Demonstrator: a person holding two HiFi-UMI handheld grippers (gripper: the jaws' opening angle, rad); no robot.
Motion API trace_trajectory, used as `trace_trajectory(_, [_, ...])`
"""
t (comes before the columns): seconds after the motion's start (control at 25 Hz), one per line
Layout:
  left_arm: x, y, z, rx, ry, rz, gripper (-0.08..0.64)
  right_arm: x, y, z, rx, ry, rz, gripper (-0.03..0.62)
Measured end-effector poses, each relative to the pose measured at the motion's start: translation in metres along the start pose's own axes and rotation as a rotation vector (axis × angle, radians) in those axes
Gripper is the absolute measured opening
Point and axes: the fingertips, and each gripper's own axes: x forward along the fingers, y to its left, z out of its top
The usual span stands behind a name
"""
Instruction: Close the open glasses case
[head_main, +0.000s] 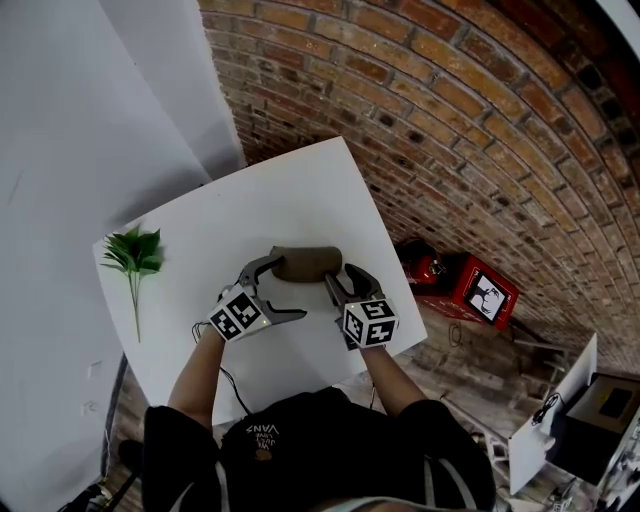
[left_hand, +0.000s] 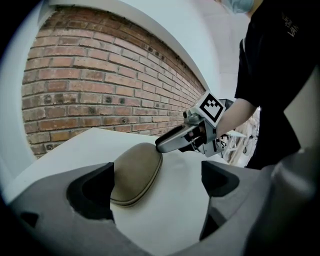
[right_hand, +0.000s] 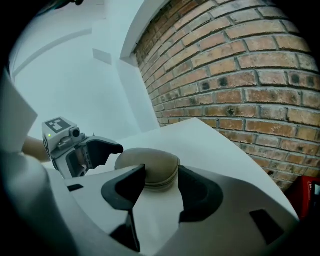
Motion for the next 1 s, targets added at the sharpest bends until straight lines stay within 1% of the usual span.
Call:
trace_trajectory(0.12, [0.001,0.0,0.0,0.004,-0.009,0.02,0.541,0.001,-0.001,0.0,-0.03,0.012,-0.022,0.225])
trace_trajectory(0.2, [0.002,0.0,0.0,0.004,-0.012,0.03,0.545,0.001,0.0,0.0,-0.046,0.017,-0.03,0.215])
trace_trajectory(0.4, [0.005,0.002,-0.006,0.051,0.042,0.031,0.545,0.004,0.001,0.0,-0.077,0.026,-0.044,0.217])
trace_trajectory(0.48, [0.005,0.003,-0.006,0.05,0.044,0.035,0.545,0.004,0.0,0.0,-0.083,0.028,-0.045,0.224])
trace_trajectory(0.64, [0.006,0.002,-0.008,0.037,0.042,0.058,0.545,0.002,0.0,0.0,-0.055,0.025,-0.052,0.221])
trace_trajectory(0.72, [0.008,0.0,-0.013,0.056,0.054,0.07,0.545,0.0,-0.001,0.0,-0.035,0.022,-0.059,0.221])
trace_trajectory(0.84, [0.008,-0.001,-0.014,0.088,0.061,0.082,0.545,-0.002,-0.001,0.001,-0.037,0.022,-0.072,0.233])
trace_trajectory(1.0, [0.009,0.0,-0.012,0.065,0.061,0.084,0.545,-0.005,0.002,0.005,-0.04,0.006,-0.066,0.247])
